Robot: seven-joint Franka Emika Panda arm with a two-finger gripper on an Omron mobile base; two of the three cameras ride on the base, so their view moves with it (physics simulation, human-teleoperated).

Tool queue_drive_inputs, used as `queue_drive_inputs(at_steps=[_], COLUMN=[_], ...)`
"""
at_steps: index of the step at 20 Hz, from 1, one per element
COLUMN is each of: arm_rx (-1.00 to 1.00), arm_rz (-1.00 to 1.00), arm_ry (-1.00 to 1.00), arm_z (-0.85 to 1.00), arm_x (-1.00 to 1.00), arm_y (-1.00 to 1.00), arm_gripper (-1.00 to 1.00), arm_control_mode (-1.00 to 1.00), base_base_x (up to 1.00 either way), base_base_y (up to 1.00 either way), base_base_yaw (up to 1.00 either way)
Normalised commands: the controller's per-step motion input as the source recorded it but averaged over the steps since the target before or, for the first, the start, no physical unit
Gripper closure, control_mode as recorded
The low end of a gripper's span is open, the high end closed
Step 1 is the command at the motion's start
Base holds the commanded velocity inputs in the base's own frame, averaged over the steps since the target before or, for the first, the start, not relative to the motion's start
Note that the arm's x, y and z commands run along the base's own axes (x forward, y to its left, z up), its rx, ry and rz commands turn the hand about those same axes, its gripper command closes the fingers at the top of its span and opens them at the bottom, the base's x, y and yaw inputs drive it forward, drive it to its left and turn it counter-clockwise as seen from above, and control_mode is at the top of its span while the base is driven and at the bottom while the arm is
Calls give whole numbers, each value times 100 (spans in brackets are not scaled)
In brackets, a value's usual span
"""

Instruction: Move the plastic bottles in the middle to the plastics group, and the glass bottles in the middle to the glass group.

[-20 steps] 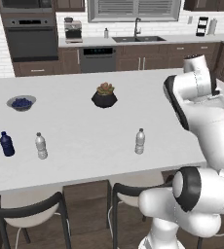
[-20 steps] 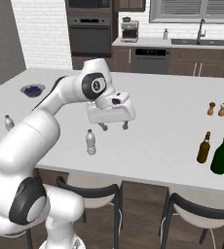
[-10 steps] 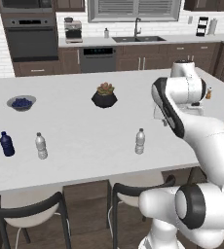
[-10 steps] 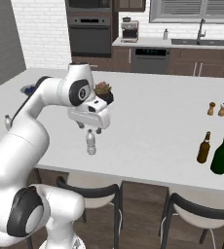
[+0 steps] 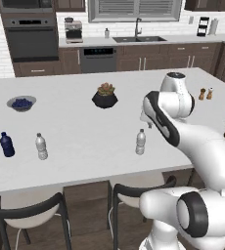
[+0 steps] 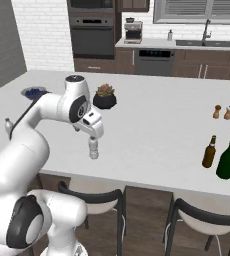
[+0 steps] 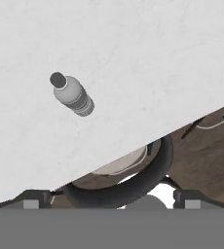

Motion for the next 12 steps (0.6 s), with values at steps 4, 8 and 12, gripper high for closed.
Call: queue_drive_inputs(at_steps=[4,8,12], arm_rx=[-3,0,-3], arm_rz=[0,0,0], arm_ry=[1,0,4], arm_z=[-28,-25,-38], arm_x=[53,66,53], arm_y=[39,7,5], arm_gripper=[-100,-100,-100], arm_control_mode=[-100,-100,-100], base_base_x=[0,0,0], base_base_y=[0,0,0], base_base_yaw=[0,0,0])
